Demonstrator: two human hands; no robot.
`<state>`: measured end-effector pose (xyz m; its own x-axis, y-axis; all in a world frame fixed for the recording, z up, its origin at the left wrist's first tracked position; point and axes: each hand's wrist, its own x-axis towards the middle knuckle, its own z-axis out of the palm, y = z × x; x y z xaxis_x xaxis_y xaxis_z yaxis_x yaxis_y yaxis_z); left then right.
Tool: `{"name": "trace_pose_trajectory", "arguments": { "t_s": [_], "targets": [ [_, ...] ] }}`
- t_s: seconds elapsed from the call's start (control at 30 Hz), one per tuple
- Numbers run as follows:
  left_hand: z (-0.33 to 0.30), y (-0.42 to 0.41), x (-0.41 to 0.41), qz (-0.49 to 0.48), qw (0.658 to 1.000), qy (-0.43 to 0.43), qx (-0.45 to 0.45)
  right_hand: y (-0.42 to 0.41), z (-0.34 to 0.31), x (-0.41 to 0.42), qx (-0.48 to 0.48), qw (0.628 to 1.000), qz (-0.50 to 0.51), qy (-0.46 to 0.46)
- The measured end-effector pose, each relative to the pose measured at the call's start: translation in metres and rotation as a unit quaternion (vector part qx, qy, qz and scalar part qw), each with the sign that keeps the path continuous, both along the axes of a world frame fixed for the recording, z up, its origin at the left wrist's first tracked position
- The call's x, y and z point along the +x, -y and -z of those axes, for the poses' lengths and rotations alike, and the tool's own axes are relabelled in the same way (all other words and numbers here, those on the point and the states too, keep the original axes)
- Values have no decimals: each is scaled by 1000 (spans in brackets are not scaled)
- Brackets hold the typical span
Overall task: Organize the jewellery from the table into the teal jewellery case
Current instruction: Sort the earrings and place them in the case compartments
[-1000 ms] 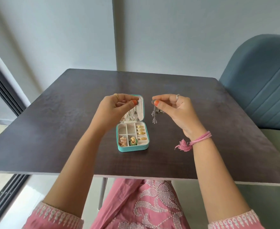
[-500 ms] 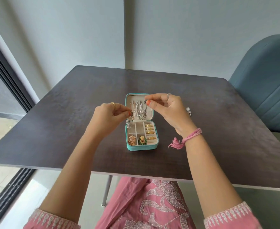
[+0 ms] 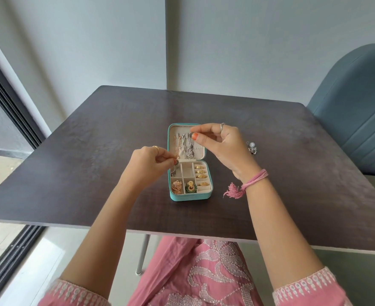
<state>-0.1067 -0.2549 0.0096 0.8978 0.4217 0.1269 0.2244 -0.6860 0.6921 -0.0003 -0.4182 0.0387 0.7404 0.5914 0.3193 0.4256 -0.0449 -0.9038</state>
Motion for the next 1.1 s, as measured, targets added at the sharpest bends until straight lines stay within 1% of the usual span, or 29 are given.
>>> {"name": "trace_pose_trajectory", "arguments": {
  "t_s": [0.13,0.27,0.37,0.47,0.57,0.67,0.73,0.9,1.1],
  "targets": [
    [8,0,4,1,999,-36,-4,1,0,-1,-10,1000,-6,9],
    [19,-3,9,-13,998,-60,24,0,2,-3,-11,1000,-9,15],
    [26,-6,10,-19,998,-49,17,-2,4,-4,-18,1000,-9,19],
    [28,-6,9,-56,998,-10,-33,-5,7,-6,-28,999,-12,19],
    [32,-9,8,-93,987,35,-129,-9,11,-7,-43,999,-8,25],
    [36,-10,5,-134,958,89,-236,-13,13,-8,-57,998,-10,22],
    [39,-10,4,-161,940,106,-280,-15,14,-9,-64,998,-11,25],
    [43,-13,2,-184,920,129,-320,-21,21,-12,-86,996,-13,32],
    [45,-14,2,-178,915,134,-335,-26,30,-14,-117,993,-12,30]
  ]
}}
